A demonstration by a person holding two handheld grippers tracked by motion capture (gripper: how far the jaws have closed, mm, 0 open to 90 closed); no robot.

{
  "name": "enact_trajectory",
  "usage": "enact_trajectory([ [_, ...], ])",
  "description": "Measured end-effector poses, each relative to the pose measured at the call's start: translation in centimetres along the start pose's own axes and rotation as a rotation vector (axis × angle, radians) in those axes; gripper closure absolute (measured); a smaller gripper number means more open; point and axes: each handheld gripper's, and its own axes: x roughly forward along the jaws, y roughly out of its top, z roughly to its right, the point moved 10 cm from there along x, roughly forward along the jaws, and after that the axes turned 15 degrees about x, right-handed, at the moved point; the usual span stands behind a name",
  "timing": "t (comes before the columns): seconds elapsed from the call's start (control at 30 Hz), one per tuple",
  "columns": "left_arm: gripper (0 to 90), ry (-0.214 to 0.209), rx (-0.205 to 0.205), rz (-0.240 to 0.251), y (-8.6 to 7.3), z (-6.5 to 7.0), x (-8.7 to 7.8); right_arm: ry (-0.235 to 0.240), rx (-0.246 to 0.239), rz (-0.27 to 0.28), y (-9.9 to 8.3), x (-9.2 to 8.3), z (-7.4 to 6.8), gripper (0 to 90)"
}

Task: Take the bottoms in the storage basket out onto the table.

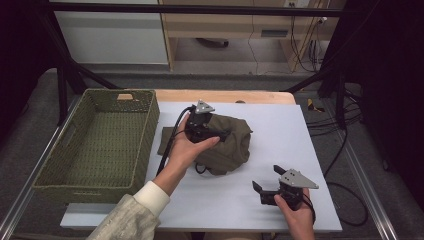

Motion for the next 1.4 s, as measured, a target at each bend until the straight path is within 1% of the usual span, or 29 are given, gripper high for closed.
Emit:
enact_trajectory([
  [0.13, 7.8, 0.001, -0.004, 0.016, -0.2, -0.2, -0.7, -0.002, 0.0, 0.0, 0.0, 0.0, 0.0, 5.2],
  [0.23, 7.1, 0.009, 0.001, 0.03, -0.5, -0.2, -1.4, -0.002, -0.001, 0.0, 0.0, 0.0, 0.0, 5.1],
  [0.3, 7.0, 0.004, -0.012, 0.052, -0.7, 0.0, -1.8, -0.002, -0.001, 0.0, 0.0, 0.0, 0.0, 5.1],
  [0.33, 7.1, -0.009, -0.016, 0.059, -0.9, 0.3, -1.9, -0.002, 0.0, 0.0, 0.0, 0.0, 0.0, 5.1],
  [0.5, 7.0, -0.002, -0.005, 0.072, -2.1, 0.9, -3.0, -0.003, 0.001, -0.002, 0.0, 0.0, 0.0, 5.0],
  [0.57, 7.1, 0.009, 0.003, 0.062, -2.9, 1.2, -3.5, -0.004, 0.002, -0.003, -0.1, 0.0, 0.0, 5.0],
  [0.6, 7.1, 0.011, 0.005, 0.063, -3.1, 1.4, -3.7, -0.005, 0.002, -0.004, -0.1, 0.1, 0.0, 5.0],
  [0.63, 7.1, 0.011, 0.015, 0.065, -3.5, 1.6, -4.0, -0.005, 0.002, -0.004, -0.1, 0.1, 0.0, 5.0],
  [0.73, 7.0, 0.03, 0.024, 0.071, -4.5, 1.9, -4.7, -0.007, 0.001, -0.005, -0.1, 0.1, 0.0, 5.0],
  [0.83, 7.1, 0.044, 0.039, 0.071, -5.9, 2.2, -5.4, -0.008, 0.001, -0.005, -0.1, 0.1, 0.1, 5.0],
  [0.97, 7.1, 0.062, 0.047, 0.066, -8.1, 2.4, -6.2, -0.01, 0.003, -0.006, -0.1, 0.0, 0.2, 5.0],
  [1.2, 7.1, 0.075, 0.031, 0.057, -11.2, 2.4, -7.3, -0.017, 0.009, -0.005, -0.2, 0.0, 0.4, 5.0],
  [1.23, 7.1, 0.071, 0.032, 0.057, -11.7, 2.4, -7.4, -0.019, 0.009, -0.005, -0.2, 0.0, 0.4, 5.0],
  [1.3, 7.1, 0.061, 0.009, 0.064, -12.3, 2.4, -7.6, -0.021, 0.01, -0.005, -0.2, 0.0, 0.5, 5.0],
  [1.33, 7.1, 0.052, 0.005, 0.068, -12.6, 2.4, -7.7, -0.023, 0.011, -0.005, -0.2, 0.0, 0.6, 5.0],
  [1.4, 7.1, 0.056, 0.016, 0.065, -12.9, 2.2, -7.8, -0.026, 0.016, -0.004, -0.2, 0.0, 0.7, 5.0],
])
